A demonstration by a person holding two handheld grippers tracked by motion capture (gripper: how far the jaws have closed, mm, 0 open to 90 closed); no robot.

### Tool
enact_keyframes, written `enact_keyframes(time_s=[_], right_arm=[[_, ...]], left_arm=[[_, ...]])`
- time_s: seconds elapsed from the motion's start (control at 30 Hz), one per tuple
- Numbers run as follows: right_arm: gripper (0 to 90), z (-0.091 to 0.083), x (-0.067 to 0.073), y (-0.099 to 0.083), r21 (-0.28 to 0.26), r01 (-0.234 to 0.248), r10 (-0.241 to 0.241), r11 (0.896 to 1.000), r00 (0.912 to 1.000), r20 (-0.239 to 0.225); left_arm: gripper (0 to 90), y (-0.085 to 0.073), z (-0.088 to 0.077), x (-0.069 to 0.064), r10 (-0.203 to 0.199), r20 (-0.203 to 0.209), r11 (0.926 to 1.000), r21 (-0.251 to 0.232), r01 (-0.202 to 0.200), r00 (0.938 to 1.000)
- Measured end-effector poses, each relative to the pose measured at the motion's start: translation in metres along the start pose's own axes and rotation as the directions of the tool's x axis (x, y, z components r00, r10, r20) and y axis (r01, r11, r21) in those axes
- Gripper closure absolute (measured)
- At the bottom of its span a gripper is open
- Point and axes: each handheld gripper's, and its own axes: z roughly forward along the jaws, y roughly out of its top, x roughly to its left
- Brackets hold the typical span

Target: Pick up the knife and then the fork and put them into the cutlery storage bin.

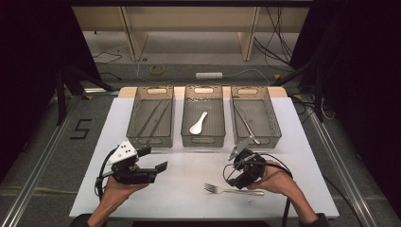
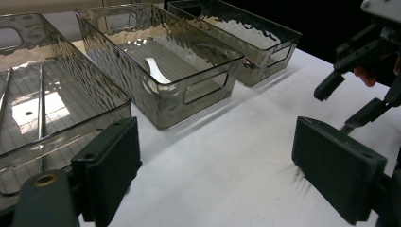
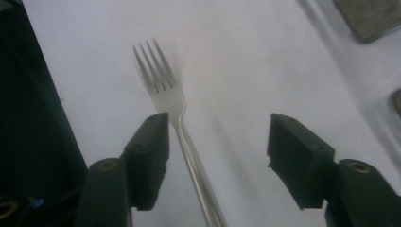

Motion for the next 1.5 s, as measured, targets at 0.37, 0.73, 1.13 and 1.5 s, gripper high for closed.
enact_keyframes(time_s=[0.37,0.73,1.13,1.5], right_arm=[[58.1,0.022,0.007,-0.007,0.112,0.035,-0.035,0.993,0.9994,-0.006],[68.7,0.035,0.010,-0.011,0.171,0.058,-0.055,0.984,0.9982,-0.023],[75.7,0.043,0.012,-0.012,0.209,0.059,-0.057,0.976,0.9982,-0.019],[77.4,0.045,0.017,-0.011,0.225,0.093,-0.096,0.970,0.9953,0.006]], left_arm=[[15.6,0.000,0.000,0.000,0.000,0.001,1.0000,-0.001,0.000,1.0000],[15.6,0.000,0.000,-0.001,0.009,0.002,1.0000,0.003,-0.009,1.0000],[15.5,0.000,0.001,-0.001,0.007,0.004,1.0000,0.004,-0.007,1.0000],[15.5,0.000,0.001,-0.002,0.010,0.003,0.9999,0.006,-0.010,0.9999]])
